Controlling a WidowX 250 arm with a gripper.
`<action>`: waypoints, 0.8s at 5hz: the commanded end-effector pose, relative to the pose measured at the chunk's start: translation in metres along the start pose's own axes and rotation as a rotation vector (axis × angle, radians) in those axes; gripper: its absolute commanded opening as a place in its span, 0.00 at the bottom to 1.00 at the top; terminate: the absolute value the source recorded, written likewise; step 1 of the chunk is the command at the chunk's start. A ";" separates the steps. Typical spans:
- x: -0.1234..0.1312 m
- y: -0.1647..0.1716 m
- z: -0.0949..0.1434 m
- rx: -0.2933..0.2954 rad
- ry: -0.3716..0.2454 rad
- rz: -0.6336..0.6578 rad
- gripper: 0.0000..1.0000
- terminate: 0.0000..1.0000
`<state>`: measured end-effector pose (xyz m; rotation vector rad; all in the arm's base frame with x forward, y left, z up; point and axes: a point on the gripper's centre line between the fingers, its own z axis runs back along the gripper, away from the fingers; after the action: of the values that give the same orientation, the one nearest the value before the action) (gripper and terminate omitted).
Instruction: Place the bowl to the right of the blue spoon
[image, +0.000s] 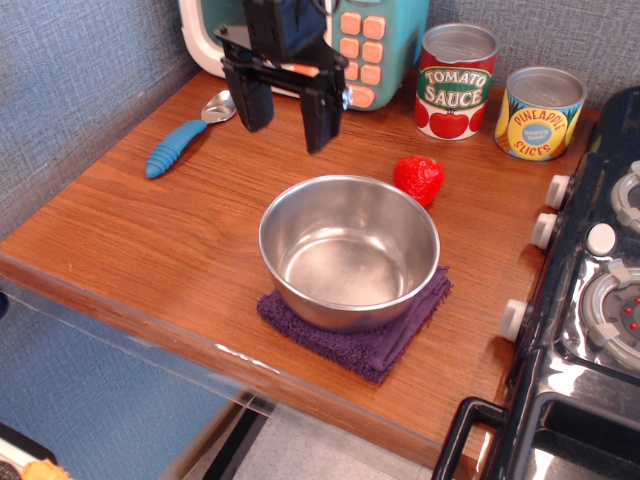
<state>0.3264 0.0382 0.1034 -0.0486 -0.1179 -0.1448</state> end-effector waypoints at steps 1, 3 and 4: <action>-0.035 0.002 -0.036 0.029 0.109 -0.011 1.00 0.00; -0.033 0.012 -0.089 0.017 0.248 0.008 1.00 0.00; -0.031 0.009 -0.090 0.036 0.238 -0.006 0.00 0.00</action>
<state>0.3091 0.0471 0.0059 -0.0011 0.1298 -0.1437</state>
